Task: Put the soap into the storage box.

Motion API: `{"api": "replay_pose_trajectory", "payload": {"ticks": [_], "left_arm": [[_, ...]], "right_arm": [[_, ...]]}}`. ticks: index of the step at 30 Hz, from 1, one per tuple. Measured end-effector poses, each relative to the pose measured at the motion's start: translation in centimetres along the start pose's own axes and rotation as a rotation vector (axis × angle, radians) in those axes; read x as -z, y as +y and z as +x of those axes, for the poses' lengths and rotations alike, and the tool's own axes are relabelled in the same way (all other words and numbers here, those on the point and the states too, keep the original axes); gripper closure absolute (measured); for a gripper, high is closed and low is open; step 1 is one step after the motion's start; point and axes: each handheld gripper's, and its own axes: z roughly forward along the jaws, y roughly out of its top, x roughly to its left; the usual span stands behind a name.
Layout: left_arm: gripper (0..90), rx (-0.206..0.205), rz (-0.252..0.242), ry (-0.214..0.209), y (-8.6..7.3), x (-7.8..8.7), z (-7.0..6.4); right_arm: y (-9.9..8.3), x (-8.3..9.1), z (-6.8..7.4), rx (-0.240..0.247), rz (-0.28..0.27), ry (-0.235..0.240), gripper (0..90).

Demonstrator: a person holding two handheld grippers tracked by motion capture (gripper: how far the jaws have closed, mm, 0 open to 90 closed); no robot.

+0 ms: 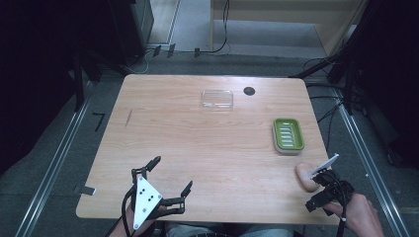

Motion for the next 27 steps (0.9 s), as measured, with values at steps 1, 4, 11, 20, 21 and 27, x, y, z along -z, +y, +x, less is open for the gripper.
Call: {"api": "replay_pose_trajectory", "payload": {"ticks": [1,4,11,20,21,27], "left_arm": [[0.0,0.002,-0.002,0.0,0.0,0.0,0.0],[0.0,0.007,-0.004,0.004,0.0,0.0,0.1],[0.0,0.005,-0.002,0.01,0.1,0.0,-0.1],[0.0,0.008,-0.005,0.005,0.0,-0.1,0.1],[0.0,0.011,-0.007,0.004,0.0,-0.2,0.1],[0.0,0.004,-0.007,-0.005,0.1,-0.3,-0.1]], "right_arm": [[0.1,0.1,0.0,0.001,-0.004,0.0,3.4],[0.4,0.3,0.1,-0.001,-0.016,-0.003,3.4],[2.0,1.0,0.3,0.023,-0.045,-0.006,3.4],[2.9,1.5,0.2,0.02,-0.048,-0.014,1.4],[3.0,1.5,0.1,0.024,-0.048,-0.015,1.1],[3.7,1.5,-0.3,0.016,-0.049,-0.006,0.0]]}}
